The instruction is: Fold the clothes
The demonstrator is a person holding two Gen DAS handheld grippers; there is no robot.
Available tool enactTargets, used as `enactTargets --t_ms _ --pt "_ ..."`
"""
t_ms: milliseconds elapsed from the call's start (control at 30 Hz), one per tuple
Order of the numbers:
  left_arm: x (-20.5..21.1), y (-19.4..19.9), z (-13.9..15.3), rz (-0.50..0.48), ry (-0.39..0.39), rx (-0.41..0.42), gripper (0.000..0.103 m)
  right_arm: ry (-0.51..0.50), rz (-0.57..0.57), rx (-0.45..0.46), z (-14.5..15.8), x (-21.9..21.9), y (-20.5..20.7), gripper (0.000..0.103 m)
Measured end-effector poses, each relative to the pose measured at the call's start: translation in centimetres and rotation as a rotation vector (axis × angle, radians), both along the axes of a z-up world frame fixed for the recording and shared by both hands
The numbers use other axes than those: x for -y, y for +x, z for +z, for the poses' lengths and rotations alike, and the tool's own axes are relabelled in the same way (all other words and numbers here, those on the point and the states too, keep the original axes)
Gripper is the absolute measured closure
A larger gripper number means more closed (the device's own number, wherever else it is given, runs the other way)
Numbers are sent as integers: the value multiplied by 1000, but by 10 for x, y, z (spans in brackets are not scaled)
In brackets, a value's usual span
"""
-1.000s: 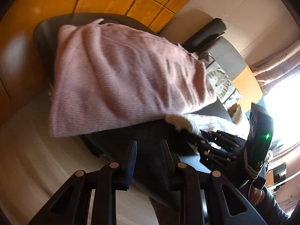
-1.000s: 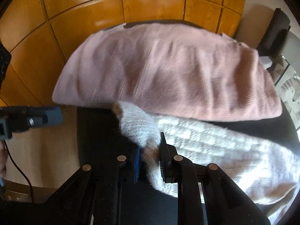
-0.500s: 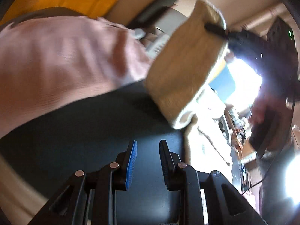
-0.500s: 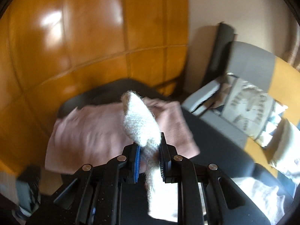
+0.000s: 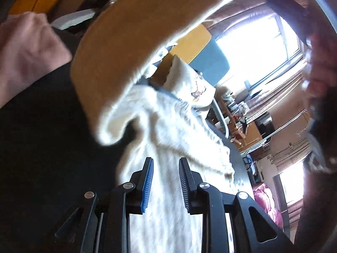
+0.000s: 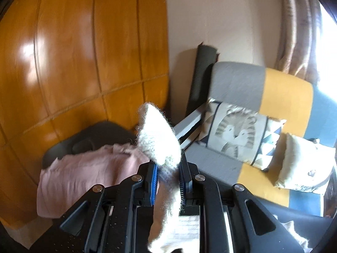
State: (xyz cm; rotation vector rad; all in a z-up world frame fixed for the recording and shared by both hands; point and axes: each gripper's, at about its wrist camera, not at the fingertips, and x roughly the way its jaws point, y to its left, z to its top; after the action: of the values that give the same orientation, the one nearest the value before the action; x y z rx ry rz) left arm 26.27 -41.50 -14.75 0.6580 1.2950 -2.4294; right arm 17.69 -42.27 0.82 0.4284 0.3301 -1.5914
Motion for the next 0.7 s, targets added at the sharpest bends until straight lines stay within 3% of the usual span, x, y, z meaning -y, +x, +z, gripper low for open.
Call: enactTargets --t_ms 167,433,567,700 --pt "9 -41 2 8 -3 -7 78 -53 -72 22 16 -16 -29 85" --pt "-5 -85 10 -63 -24 -56 78 -93 -125 59 24 -33 -54 85" --pt "2 -96 -1 15 -104 55 78 -121 -162 55 31 -46 -61 85" --pt "33 -67 -20 166 -127 184 78 -154 -235 73 33 -63 -79 85"
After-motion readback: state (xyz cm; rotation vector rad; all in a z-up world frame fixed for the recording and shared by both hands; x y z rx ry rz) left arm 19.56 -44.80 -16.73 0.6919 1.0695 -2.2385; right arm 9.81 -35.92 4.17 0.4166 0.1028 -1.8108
